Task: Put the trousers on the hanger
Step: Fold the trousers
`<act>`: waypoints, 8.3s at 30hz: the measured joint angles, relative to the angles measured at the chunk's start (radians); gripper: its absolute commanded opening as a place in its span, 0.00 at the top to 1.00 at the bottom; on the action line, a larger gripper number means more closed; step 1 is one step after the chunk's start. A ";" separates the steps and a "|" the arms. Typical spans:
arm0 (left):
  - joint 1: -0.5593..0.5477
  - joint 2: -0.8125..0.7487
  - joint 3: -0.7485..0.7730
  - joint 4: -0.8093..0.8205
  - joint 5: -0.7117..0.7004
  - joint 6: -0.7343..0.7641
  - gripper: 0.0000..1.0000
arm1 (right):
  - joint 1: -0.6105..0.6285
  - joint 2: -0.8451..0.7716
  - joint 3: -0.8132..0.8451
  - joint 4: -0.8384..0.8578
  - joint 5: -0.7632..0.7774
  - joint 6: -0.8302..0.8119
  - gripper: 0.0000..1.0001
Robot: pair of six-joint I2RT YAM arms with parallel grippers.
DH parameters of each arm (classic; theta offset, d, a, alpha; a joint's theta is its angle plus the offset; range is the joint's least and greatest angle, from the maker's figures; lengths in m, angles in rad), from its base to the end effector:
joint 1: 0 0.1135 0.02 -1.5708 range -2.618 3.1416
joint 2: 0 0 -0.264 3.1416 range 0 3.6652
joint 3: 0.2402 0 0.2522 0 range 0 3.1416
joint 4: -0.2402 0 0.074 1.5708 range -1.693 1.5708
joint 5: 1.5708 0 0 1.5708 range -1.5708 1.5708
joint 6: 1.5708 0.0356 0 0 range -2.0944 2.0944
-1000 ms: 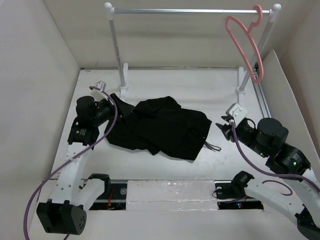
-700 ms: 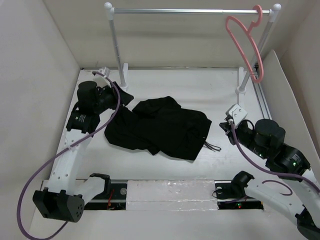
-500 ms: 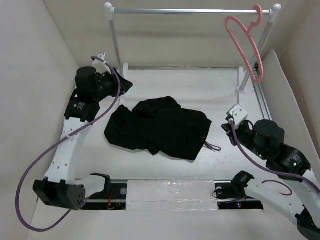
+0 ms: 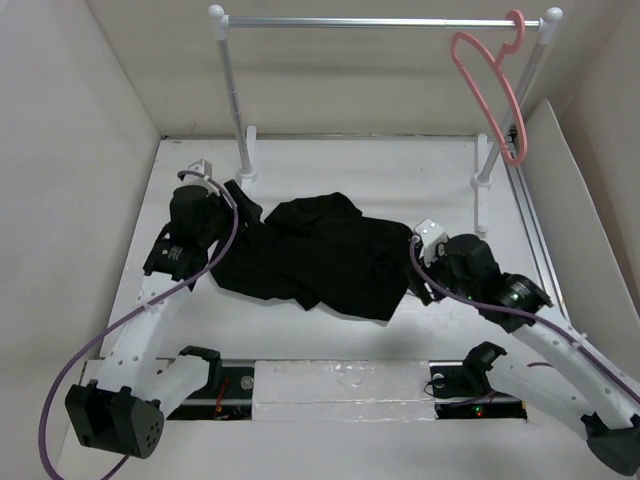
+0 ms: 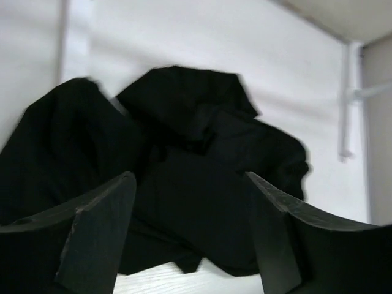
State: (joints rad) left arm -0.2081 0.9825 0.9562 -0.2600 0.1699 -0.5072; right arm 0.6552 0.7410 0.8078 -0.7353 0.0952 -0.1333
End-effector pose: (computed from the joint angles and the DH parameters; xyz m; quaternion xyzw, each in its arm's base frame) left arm 0.2185 -0.0523 0.3558 -0.0686 0.7965 -0.2726 0.5353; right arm 0.1222 0.0896 0.3001 -0.3261 0.8379 0.0710 0.4318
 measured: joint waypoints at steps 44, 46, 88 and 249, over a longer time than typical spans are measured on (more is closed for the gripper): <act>0.142 0.244 0.449 -0.098 -0.428 -0.372 1.00 | 0.012 0.200 0.548 0.139 0.055 -0.200 1.00; 0.124 0.224 0.595 -0.094 -0.450 -0.346 1.00 | -0.021 0.184 0.645 0.126 0.051 -0.222 1.00; 0.073 0.466 0.016 -0.053 -0.368 -0.128 0.28 | -0.078 0.037 0.184 -0.478 -0.262 -0.233 1.00; 0.332 0.830 0.180 0.027 -0.291 -0.230 0.84 | -0.571 0.500 -0.200 0.228 -0.416 0.005 1.00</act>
State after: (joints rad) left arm 0.1234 1.8130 1.1358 -0.2329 -0.1211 -0.7368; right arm 0.0841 1.2415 0.6083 -0.5072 -0.3210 -0.1284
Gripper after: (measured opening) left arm 0.347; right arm 0.047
